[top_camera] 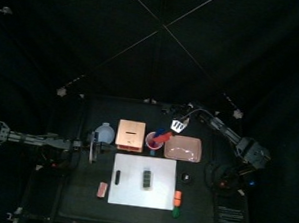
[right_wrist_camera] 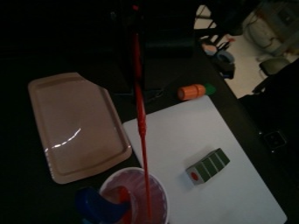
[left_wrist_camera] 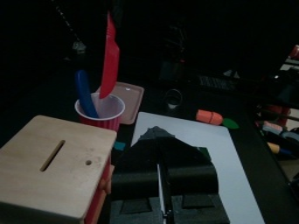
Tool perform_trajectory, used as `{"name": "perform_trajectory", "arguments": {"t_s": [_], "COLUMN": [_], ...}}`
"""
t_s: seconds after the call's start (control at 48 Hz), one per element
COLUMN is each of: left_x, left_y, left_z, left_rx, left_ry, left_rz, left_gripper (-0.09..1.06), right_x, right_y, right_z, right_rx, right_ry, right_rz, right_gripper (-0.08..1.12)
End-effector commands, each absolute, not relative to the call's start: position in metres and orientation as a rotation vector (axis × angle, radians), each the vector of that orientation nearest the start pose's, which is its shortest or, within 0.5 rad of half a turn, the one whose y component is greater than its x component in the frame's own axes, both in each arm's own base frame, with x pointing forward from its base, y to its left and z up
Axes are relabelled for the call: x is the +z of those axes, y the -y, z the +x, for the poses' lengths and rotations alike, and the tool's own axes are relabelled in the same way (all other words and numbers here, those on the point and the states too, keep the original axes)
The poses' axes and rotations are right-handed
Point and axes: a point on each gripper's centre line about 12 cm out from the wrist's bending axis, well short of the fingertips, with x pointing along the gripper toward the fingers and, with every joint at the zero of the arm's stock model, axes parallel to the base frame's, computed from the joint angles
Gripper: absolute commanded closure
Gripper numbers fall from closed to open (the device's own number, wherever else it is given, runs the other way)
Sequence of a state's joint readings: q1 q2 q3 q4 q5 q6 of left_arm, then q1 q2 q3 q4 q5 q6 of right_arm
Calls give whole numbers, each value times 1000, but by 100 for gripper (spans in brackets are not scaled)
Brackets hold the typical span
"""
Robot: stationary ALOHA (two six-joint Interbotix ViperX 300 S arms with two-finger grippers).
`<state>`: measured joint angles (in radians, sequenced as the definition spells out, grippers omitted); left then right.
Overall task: Place sushi on board then cut the sushi with the knife then place the pieces on the plate
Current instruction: Grasp knife edge with left hand
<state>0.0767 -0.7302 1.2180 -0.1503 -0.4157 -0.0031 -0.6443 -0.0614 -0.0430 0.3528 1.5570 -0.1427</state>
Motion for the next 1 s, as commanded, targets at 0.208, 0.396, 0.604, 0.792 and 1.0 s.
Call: {"name": "perform_trajectory", "arguments": {"t_s": [0.208,0.396,0.604,0.792,1.0], "left_x": [268,266,267,266,260], "left_y": [-30,-31,-29,-27,-25], "left_z": [233,232,232,232,233], "left_rx": [158,164,155,138,124], "left_ry": [44,43,48,45,14], "left_rz": [-132,-124,-116,-83,-74], "left_gripper": [98,98,97,88,58], "right_x": [383,372,345,316,280], "right_y": [138,98,65,41,23], "right_z": [279,272,269,272,277], "right_rx": [-207,-186,-157,-121,-78], "right_ry": [-1025,-804,-554,-467,-487], "right_rz": [436,356,341,294,189], "right_gripper": [74,74,73,73,73]}}
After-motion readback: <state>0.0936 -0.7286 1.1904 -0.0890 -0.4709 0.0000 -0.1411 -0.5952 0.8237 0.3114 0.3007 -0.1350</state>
